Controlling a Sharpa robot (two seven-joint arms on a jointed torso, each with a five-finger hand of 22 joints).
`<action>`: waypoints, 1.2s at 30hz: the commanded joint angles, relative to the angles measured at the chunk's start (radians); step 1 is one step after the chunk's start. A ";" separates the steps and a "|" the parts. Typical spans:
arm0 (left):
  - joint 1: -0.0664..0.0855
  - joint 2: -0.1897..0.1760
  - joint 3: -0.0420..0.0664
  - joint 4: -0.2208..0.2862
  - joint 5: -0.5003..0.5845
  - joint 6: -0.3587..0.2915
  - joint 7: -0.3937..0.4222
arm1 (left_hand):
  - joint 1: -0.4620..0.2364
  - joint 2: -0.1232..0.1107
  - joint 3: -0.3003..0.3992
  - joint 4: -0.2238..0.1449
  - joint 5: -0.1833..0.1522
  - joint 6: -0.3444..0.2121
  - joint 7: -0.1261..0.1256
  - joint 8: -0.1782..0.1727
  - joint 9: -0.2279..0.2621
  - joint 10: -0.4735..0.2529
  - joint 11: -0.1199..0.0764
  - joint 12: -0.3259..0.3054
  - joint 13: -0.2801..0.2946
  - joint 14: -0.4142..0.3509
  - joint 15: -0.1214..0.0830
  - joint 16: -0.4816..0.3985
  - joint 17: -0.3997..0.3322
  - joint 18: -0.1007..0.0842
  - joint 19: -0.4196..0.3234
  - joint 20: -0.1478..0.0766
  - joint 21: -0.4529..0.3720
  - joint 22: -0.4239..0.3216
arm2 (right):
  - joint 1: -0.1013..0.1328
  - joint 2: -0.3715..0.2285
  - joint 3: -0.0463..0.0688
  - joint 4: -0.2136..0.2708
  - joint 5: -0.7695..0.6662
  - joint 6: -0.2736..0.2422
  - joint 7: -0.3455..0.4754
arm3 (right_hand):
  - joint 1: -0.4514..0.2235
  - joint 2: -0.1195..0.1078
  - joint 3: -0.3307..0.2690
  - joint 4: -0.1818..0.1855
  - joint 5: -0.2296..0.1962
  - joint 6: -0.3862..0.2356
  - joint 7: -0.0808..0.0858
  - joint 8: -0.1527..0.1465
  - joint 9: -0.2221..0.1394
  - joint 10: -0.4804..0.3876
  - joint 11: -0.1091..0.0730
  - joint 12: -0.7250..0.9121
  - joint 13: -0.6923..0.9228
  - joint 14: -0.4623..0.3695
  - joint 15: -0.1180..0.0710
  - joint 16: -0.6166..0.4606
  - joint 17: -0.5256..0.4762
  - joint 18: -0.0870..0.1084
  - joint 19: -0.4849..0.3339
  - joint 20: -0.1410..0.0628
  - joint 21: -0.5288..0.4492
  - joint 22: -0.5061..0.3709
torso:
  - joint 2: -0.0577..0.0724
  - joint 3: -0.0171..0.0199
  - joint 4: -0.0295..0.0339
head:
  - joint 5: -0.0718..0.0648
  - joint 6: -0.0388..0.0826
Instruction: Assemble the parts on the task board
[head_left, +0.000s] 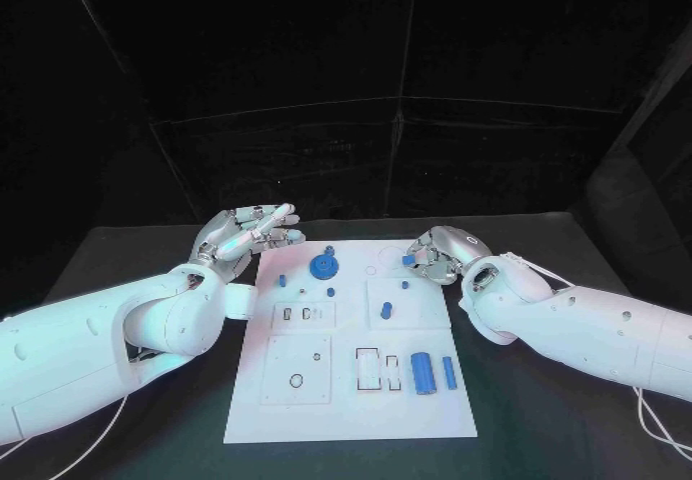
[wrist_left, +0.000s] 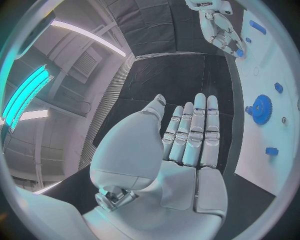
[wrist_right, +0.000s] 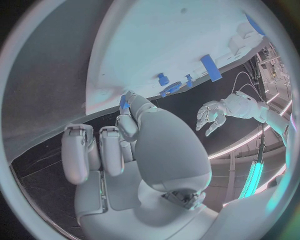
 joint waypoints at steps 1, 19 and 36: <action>0.001 0.002 0.001 -0.001 -0.022 0.023 -0.019 | 0.000 -0.001 -0.002 -0.006 -0.004 0.010 0.001 -0.006 0.000 0.016 -0.003 -0.004 0.001 0.035 -0.009 0.019 0.014 0.016 0.028 -0.010 0.015 0.006 | 0.006 -0.017 0.001 0.040 -0.017 -0.020 0.056 | -0.021 -0.008 -0.001 0.011 -0.010 0.043 -0.022 0.020 0.006 0.010 -0.001 0.003 0.001 0.077 -0.005 0.004 0.140 -0.014 0.024 -0.006 0.004 0.166 | -0.003 -0.0022 -0.0028 | -0.003 0.002; 0.001 0.035 -0.012 -0.058 -0.219 0.037 -0.180 | -0.026 -0.005 -0.033 0.012 -0.006 0.089 -0.040 -0.002 0.001 0.179 -0.065 0.023 0.035 0.232 -0.093 0.336 0.271 0.012 0.232 -0.100 0.186 0.088 | 0.084 -0.084 0.002 0.262 -0.031 0.068 0.058 | -0.067 -0.021 -0.004 0.049 -0.021 0.045 -0.026 0.019 0.004 0.013 -0.004 -0.001 -0.001 0.078 -0.007 0.006 0.146 -0.017 0.034 -0.008 0.009 0.179 | -0.049 -0.0109 -0.0030 | 0.006 -0.006; 0.001 0.039 -0.024 -0.050 -0.555 0.072 -0.432 | -0.071 -0.057 -0.071 0.046 -0.006 0.231 -0.121 0.073 0.054 0.356 -0.144 0.137 0.148 0.335 -0.162 0.947 0.855 0.011 0.297 -0.164 0.375 0.206 | 0.095 -0.013 0.001 0.286 -0.119 0.172 0.024 | -0.069 -0.020 -0.003 0.055 -0.020 0.050 -0.029 0.021 0.005 0.025 -0.006 0.013 0.013 0.079 -0.008 0.008 0.150 -0.019 0.040 -0.009 0.013 0.186 | -0.084 -0.0193 0.0196 | 0.031 -0.031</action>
